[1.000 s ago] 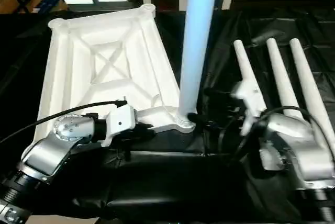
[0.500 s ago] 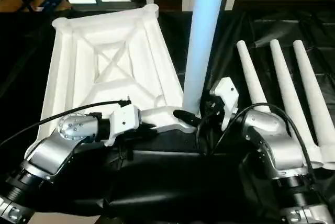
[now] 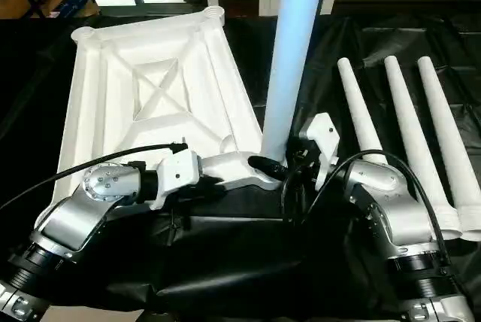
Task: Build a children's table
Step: Rotate leg to tighten
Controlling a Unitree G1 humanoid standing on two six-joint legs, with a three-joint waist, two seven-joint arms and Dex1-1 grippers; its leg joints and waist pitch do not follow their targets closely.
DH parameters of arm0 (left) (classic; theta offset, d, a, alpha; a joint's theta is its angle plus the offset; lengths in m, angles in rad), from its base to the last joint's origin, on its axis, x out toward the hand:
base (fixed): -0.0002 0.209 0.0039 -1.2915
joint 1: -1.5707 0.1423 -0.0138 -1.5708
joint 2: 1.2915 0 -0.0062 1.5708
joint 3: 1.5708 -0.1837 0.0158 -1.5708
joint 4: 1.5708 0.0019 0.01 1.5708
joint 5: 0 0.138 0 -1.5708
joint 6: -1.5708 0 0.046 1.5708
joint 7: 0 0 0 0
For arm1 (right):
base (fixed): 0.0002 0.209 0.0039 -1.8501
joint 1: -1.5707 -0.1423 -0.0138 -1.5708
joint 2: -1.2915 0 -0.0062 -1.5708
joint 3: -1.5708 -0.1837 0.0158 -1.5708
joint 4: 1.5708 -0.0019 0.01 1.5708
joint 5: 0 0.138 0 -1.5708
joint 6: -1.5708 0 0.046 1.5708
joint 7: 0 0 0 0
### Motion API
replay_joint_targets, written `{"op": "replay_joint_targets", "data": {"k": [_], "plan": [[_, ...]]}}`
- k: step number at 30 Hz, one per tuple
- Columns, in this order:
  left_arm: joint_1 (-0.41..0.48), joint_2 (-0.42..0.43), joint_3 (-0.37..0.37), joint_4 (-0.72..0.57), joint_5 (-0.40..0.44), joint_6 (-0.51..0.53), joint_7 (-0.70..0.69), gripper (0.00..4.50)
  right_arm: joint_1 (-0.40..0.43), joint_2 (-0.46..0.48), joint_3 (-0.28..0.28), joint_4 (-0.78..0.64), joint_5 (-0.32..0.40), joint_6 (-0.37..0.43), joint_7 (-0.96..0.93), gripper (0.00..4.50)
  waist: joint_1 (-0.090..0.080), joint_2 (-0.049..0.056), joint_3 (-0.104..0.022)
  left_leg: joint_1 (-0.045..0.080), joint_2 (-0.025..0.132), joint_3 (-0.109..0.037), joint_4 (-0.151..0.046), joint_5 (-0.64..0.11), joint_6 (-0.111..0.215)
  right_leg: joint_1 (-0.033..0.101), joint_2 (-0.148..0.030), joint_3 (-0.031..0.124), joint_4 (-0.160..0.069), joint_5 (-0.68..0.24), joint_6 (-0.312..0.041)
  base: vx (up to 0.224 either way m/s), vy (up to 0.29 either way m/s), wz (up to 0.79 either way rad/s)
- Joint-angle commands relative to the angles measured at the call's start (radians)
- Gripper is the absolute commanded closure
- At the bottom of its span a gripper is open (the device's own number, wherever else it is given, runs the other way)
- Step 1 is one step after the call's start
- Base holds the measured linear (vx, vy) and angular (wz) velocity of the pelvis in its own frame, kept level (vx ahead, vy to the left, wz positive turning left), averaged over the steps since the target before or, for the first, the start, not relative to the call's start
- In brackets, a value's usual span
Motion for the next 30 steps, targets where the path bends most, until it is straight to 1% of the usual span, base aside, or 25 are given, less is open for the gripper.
{"op": "replay_joint_targets", "data": {"k": [1, 4, 6, 7, 8, 9, 10, 11, 12, 13, 14, 15, 16, 18, 19, 20, 21, 22, 23, 24, 26, 27, 28, 29, 30], "plan": [[0.035, -0.003, -0.045, 0.01, 0.0, 0.002, -0.022, 4.5, 0.003, 0.003, -0.04, -0.016, 0.019, 0.002, -0.01, 2.09, 0.002, -0.026, -0.075, 0.025, 0.062, -0.035, -0.059, -0.141, 0.145, 0.053, -0.042, 0.021, -0.049, -0.167, -0.27, 0.0, 0.0, 0.0], [0.039, -0.008, -0.051, 0.005, 0.005, 0.014, -0.017, 4.5, -0.004, 0.025, -0.044, 0.003, -0.008, -0.009, -0.069, 2.23, 0.0, -0.026, -0.074, 0.024, 0.062, -0.035, -0.059, -0.145, 0.139, 0.052, -0.043, 0.021, -0.05, -0.178, -0.266, 0.0, 0.0, 0.0], [0.038, -0.015, -0.068, 0.003, 0.028, 0.028, -0.002, 4.5, -0.025, 0.061, -0.043, 0.05, -0.066, -0.023, -0.181, 2.3, -0.004, -0.027, -0.072, 0.02, 0.06, -0.036, -0.061, -0.153, 0.131, 0.051, -0.044, 0.021, -0.052, -0.199, -0.26, 0.0, 0.0, 0.0], [0.038, -0.016, -0.069, 0.003, 0.029, 0.029, 0.0, 4.5, -0.026, 0.063, -0.043, 0.052, -0.068, -0.023, -0.185, 2.33, -0.006, -0.027, -0.071, 0.02, 0.06, -0.037, -0.062, -0.164, 0.125, 0.05, -0.044, 0.021, -0.053, -0.218, -0.256, 0.0, 0.0, 0.0], [0.031, -0.04, -0.095, 0.003, 0.065, 0.083, 0.036, 4.5, -0.05, 0.119, -0.048, 0.114, -0.125, -0.016, -0.332, 2.36, -0.011, -0.027, -0.068, 0.022, 0.06, -0.037, -0.064, -0.193, 0.108, 0.05, -0.044, 0.021, -0.058, -0.265, -0.245, 0.0, 0.0, 0.0], [0.027, -0.054, -0.105, 0.004, 0.08, 0.109, 0.053, 4.5, -0.06, 0.145, -0.05, 0.14, -0.146, -0.009, -0.397, 2.39, -0.017, -0.023, -0.061, 0.022, 0.059, -0.038, -0.069, -0.226, 0.085, 0.044, -0.045, 0.022, -0.065, -0.331, -0.232, 0.0, 0.0, 0.0], [0.018, -0.094, -0.118, 0.005, 0.094, 0.158, 0.091, 4.5, -0.083, 0.192, -0.06, 0.192, -0.172, 0.01, -0.508, 2.42, -0.024, -0.023, -0.058, 0.022, 0.057, -0.042, -0.073, -0.266, 0.053, 0.045, -0.044, 0.02, -0.07, -0.4, -0.21, 0.0, 0.0, 0.0], [0.018, -0.094, -0.118, 0.005, 0.094, 0.158, 0.091, 4.5, -0.083, 0.192, -0.06, 0.192, -0.172, 0.01, -0.508, 2.44, -0.029, -0.024, -0.057, 0.024, 0.057, -0.042, -0.075, -0.285, 0.037, 0.042, -0.044, 0.02, -0.072, -0.426, -0.203, 0.0, 0.0, 0.0], [0.012, -0.121, -0.125, 0.007, 0.101, 0.189, 0.116, 4.5, -0.098, 0.221, -0.067, 0.225, -0.186, 0.022, -0.579, 2.44, -0.032, -0.027, -0.056, 0.027, 0.055, -0.047, -0.077, -0.322, 0.017, 0.043, -0.043, 0.019, -0.077, -0.471, -0.18, 0.0, 0.0, 0.0], [-0.002, -0.176, -0.138, 0.018, 0.116, 0.239, 0.162, 4.5, -0.127, 0.269, -0.088, 0.291, -0.208, 0.022, -0.715, 2.45, -0.034, -0.026, -0.054, 0.028, 0.056, -0.046, -0.079, -0.337, 0.009, 0.039, -0.043, 0.02, -0.078, -0.483, -0.175, 0.0, 0.0, 0.0], [-0.016, -0.224, -0.145, 0.034, 0.125, 0.269, 0.203, 4.5, -0.153, 0.307, -0.105, 0.347, -0.218, 0.012, -0.812, 2.46, -0.043, -0.019, -0.048, 0.03, 0.054, -0.048, -0.081, -0.376, -0.017, 0.029, -0.041, 0.019, -0.082, -0.524, -0.165, 0.0, 0.0, 0.0], [-0.043, -0.312, -0.154, 0.07, 0.131, 0.308, 0.269, 4.5, -0.202, 0.373, -0.134, 0.455, -0.216, -0.029, -0.936, 2.47, -0.048, -0.018, -0.049, 0.035, 0.05, -0.054, -0.081, -0.423, -0.037, 0.027, -0.042, 0.015, -0.089, -0.581, -0.141, -0.059, 0.022, -0.1], [-0.051, -0.338, -0.156, 0.081, 0.13, 0.316, 0.284, 4.5, -0.216, 0.391, -0.141, 0.488, -0.209, -0.043, -0.957, 2.47, -0.058, -0.018, -0.047, 0.037, 0.049, -0.059, -0.083, -0.465, -0.047, 0.025, -0.041, 0.009, -0.095, -0.607, -0.127, -0.059, 0.022, -0.1], [-0.064, -0.376, -0.16, 0.096, 0.133, 0.322, 0.302, 4.5, -0.245, 0.424, -0.153, 0.543, -0.204, -0.077, -0.986, 2.48, -0.063, -0.021, -0.046, 0.034, 0.048, -0.068, -0.091, -0.515, -0.045, 0.032, -0.037, 0.001, -0.101, -0.596, -0.101, -0.027, 0.019, -0.06], [-0.071, -0.383, -0.163, 0.1, 0.139, 0.31, 0.302, 4.5, -0.263, 0.436, -0.148, 0.566, -0.21, -0.092, -0.98, 2.48, -0.063, -0.018, -0.046, 0.033, 0.048, -0.07, -0.092, -0.531, -0.044, 0.031, -0.037, -0.001, -0.102, -0.59, -0.098, 0.0, 0.0, 0.0], [-0.075, -0.376, -0.164, 0.1, 0.143, 0.295, 0.296, 4.5, -0.277, 0.439, -0.138, 0.573, -0.216, -0.105, -0.953, 2.48, -0.064, -0.025, -0.044, 0.038, 0.045, -0.072, -0.093, -0.57, -0.04, 0.026, -0.035, -0.006, -0.111, -0.6, -0.09, 0.0, 0.0, 0.0], [-0.076, -0.365, -0.162, 0.099, 0.146, 0.284, 0.288, 4.5, -0.284, 0.439, -0.135, 0.568, -0.212, -0.119, -0.919, 2.48, -0.064, -0.014, -0.042, 0.045, 0.047, -0.078, -0.097, -0.603, -0.042, 0.026, -0.037, -0.011, -0.114, -0.596, -0.09, 0.0, 0.0, 0.0], [-0.072, -0.34, -0.154, 0.093, 0.146, 0.269, 0.274, 4.5, -0.282, 0.43, -0.128, 0.541, -0.207, -0.128, -0.867, 2.48, -0.064, -0.012, -0.041, 0.045, 0.049, -0.08, -0.098, -0.622, -0.045, 0.027, -0.037, -0.016, -0.116, -0.591, -0.09, 0.0, 0.0, 0.0], [-0.065, -0.31, -0.145, 0.084, 0.143, 0.256, 0.258, 4.5, -0.272, 0.412, -0.115, 0.501, -0.206, -0.138, -0.809, 2.48, -0.064, -0.015, -0.04, 0.042, 0.05, -0.086, -0.102, -0.642, -0.047, 0.035, -0.039, -0.023, -0.117, -0.578, -0.088, 0.0, 0.0, 0.0], [-0.058, -0.282, -0.132, 0.08, 0.147, 0.251, 0.247, 4.5, -0.263, 0.391, -0.103, 0.471, -0.215, -0.158, -0.777, 1.92, -0.062, -0.02, -0.041, 0.041, 0.05, -0.089, -0.103, -0.642, -0.046, 0.039, -0.043, -0.024, -0.116, -0.568, -0.088, 0.0, 0.0, 0.0], [-0.043, -0.232, -0.117, 0.074, 0.14, 0.197, 0.212, 4.5, -0.24, 0.352, -0.092, 0.41, -0.204, -0.167, -0.697, 1.78, -0.055, -0.019, -0.043, 0.041, 0.052, -0.087, -0.104, -0.611, -0.036, 0.039, -0.048, -0.018, -0.118, -0.532, -0.105, 0.0, 0.0, 0.0], [-0.028, -0.191, -0.101, 0.065, 0.132, 0.154, 0.178, 4.5, -0.218, 0.318, -0.086, 0.355, -0.185, -0.172, -0.626, 1.78, -0.049, -0.024, -0.043, 0.046, 0.054, -0.08, -0.102, -0.587, -0.027, 0.033, -0.049, -0.01, -0.119, -0.515, -0.119, 0.0, 0.0, 0.0], [-0.016, -0.159, -0.089, 0.056, 0.121, 0.126, 0.149, 4.5, -0.198, 0.289, -0.083, 0.308, -0.166, -0.168, -0.57, 1.78, -0.037, -0.027, -0.044, 0.055, 0.055, -0.068, -0.099, -0.551, -0.014, 0.026, -0.047, 0.0, -0.12, -0.485, -0.134, 0.0, 0.0, 0.0], [-0.002, -0.124, -0.075, 0.043, 0.108, 0.104, 0.118, 4.5, -0.17, 0.246, -0.071, 0.245, -0.139, -0.159, -0.486, 1.64, -0.032, -0.024, -0.046, 0.052, 0.057, -0.064, -0.099, -0.518, -0.009, 0.027, -0.047, 0.005, -0.113, -0.454, -0.145, 0.0, 0.0, 0.0], [0.019, -0.07, -0.051, 0.028, 0.091, 0.091, 0.079, 4.5, -0.108, 0.157, -0.054, 0.123, -0.08, -0.121, -0.335, 1.43, -0.025, -0.023, -0.049, 0.043, 0.059, -0.06, -0.103, -0.442, 0.013, 0.043, -0.046, 0.008, -0.102, -0.38, -0.16, 0.0, 0.0, 0.0]]}}
